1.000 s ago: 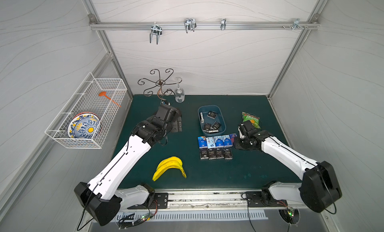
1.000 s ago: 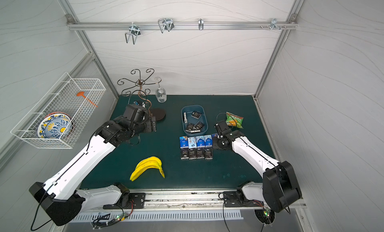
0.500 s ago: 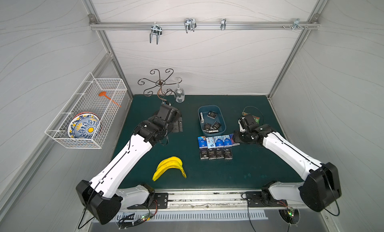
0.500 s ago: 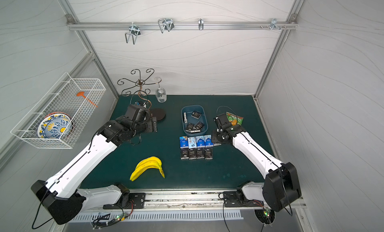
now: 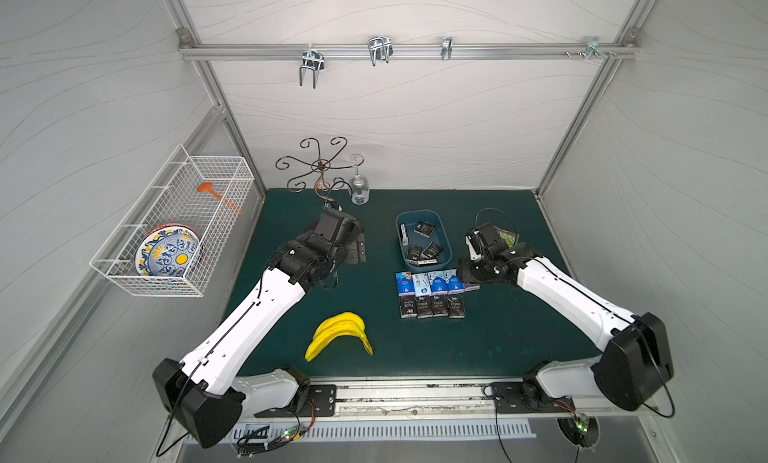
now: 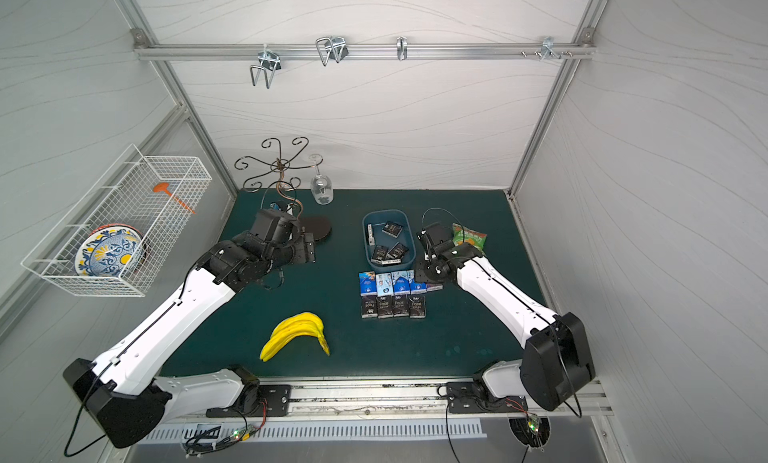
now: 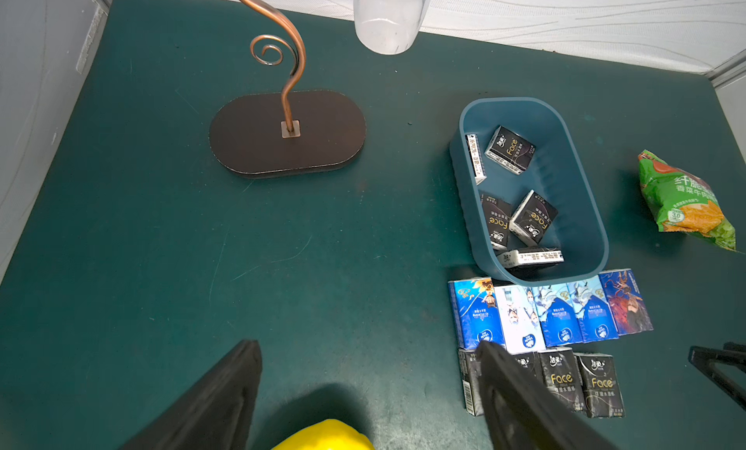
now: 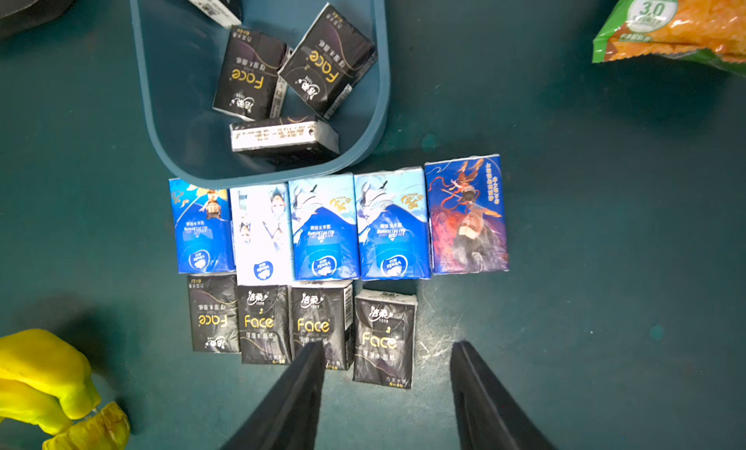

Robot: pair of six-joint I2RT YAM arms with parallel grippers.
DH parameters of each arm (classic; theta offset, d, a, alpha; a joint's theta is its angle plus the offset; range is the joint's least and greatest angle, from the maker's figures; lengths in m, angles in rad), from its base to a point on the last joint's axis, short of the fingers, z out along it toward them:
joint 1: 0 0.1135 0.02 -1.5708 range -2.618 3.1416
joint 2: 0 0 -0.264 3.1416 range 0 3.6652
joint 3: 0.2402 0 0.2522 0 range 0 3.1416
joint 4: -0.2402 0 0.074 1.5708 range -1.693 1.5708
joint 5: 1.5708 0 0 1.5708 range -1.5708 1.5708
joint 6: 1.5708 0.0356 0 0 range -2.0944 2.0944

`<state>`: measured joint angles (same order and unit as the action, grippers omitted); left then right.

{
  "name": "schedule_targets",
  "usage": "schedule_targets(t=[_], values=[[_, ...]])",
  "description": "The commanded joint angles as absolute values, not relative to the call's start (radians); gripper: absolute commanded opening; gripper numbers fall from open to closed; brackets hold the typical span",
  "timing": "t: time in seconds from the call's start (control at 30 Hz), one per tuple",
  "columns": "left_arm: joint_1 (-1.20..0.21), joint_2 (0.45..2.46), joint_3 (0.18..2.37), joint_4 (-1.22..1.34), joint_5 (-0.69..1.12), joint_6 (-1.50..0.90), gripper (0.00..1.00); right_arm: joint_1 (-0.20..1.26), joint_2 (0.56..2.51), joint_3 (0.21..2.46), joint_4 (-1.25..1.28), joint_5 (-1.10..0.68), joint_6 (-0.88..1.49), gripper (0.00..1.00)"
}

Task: Take the pocket tissues out of the storage box
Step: Pick up the pocket tissues from the storage box.

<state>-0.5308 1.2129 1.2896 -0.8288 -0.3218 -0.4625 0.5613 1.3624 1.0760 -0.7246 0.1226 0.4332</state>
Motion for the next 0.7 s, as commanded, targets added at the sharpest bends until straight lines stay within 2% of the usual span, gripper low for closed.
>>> schedule_targets(t=[0.0, 0.37, 0.67], values=[[-0.528, 1.2, 1.292, -0.781, -0.327, -0.472, 0.88, 0.57, 1.361, 1.098, -0.764, 0.14, 0.417, 0.55], [-0.528, 1.178, 1.285, -0.781, -0.332, -0.463, 0.88, 0.58, 1.389, 1.142, -0.78, 0.147, 0.422, 0.56], [-0.528, 1.203, 1.29, -0.769, -0.339, -0.468, 0.88, 0.579, 1.52, 1.289, -0.8, 0.169, 0.358, 0.57]])
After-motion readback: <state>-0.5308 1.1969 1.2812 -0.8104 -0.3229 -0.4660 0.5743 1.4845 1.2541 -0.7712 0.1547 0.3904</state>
